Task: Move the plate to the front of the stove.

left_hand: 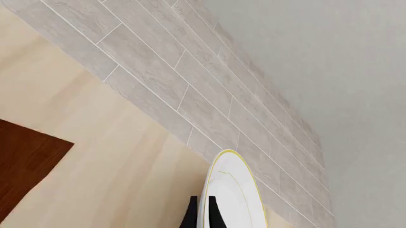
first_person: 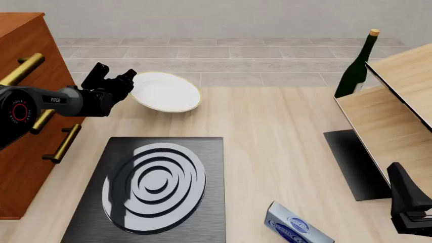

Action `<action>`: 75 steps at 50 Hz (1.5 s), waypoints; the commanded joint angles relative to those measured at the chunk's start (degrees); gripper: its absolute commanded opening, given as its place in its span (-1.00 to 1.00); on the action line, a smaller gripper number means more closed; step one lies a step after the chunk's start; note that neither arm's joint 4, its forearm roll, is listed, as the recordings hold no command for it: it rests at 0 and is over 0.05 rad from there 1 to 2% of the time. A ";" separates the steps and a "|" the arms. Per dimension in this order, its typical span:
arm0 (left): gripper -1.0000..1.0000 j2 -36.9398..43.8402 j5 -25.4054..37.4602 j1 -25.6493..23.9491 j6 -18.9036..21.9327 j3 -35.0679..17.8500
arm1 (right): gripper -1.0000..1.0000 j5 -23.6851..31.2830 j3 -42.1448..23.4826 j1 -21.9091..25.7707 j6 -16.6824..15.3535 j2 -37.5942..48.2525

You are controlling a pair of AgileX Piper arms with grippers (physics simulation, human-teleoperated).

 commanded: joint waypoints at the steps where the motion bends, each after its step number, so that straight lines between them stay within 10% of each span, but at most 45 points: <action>1: -1.00 0.76 0.22 -0.38 -0.20 -1.08 | 1.00 0.00 0.00 0.00 0.00 0.00; 70: -1.00 5.27 5.29 -0.51 8.01 -3.51 | 1.00 0.00 0.00 -0.01 0.00 0.00; 71: 1.00 5.09 5.10 -0.67 8.59 -3.37 | 1.00 0.00 0.00 0.00 0.00 0.00; 75: 1.00 5.56 5.55 -0.76 8.70 -3.56 | 1.00 0.00 0.00 0.00 0.00 0.00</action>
